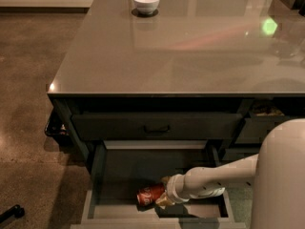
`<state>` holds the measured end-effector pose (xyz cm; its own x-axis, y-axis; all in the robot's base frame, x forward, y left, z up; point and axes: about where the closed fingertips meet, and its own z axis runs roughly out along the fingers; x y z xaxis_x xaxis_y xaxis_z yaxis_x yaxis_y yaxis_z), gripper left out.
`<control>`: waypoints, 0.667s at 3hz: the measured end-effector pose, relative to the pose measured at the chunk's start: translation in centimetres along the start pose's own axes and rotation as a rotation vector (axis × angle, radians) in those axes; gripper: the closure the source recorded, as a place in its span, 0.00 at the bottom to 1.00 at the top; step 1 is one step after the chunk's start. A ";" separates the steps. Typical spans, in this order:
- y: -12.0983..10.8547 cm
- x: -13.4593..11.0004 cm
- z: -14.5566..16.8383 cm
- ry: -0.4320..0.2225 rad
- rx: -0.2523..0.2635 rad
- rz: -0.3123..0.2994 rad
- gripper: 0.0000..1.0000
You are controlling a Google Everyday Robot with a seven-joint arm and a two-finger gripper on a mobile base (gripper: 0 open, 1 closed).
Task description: Pick coke can from middle drawer and place on counter
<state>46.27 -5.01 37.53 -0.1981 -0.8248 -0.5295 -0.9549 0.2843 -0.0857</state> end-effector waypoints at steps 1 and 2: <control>0.0 0.0 0.0 0.000 0.000 0.000 0.80; 0.0 0.0 0.0 0.000 0.000 0.000 0.60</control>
Offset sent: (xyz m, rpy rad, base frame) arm 0.0000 0.0000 0.0000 0.0000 0.0000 0.0000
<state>46.27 -5.01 37.53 -0.1981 -0.8248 -0.5295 -0.9549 0.2843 -0.0857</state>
